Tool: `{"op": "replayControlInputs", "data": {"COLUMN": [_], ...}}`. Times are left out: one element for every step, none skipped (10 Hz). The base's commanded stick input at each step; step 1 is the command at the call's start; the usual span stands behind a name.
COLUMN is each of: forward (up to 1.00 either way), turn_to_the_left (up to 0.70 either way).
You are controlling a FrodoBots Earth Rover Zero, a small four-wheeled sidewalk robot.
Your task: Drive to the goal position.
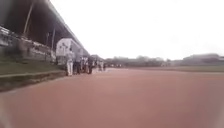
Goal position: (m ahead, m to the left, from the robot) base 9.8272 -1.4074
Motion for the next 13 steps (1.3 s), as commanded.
{"op": "replayControlInputs", "data": {"forward": [0.70, 0.70, 0.70, 0.70, 0.70, 0.70, 0.70, 0.70, 0.70, 0.70, 0.70, 0.70, 0.70], "turn_to_the_left": [0.02, 0.01, 0.01, 0.01, 0.01, 0.01, 0.01, 0.01, 0.01, 0.01, 0.01, 0.01, 0.01]}}
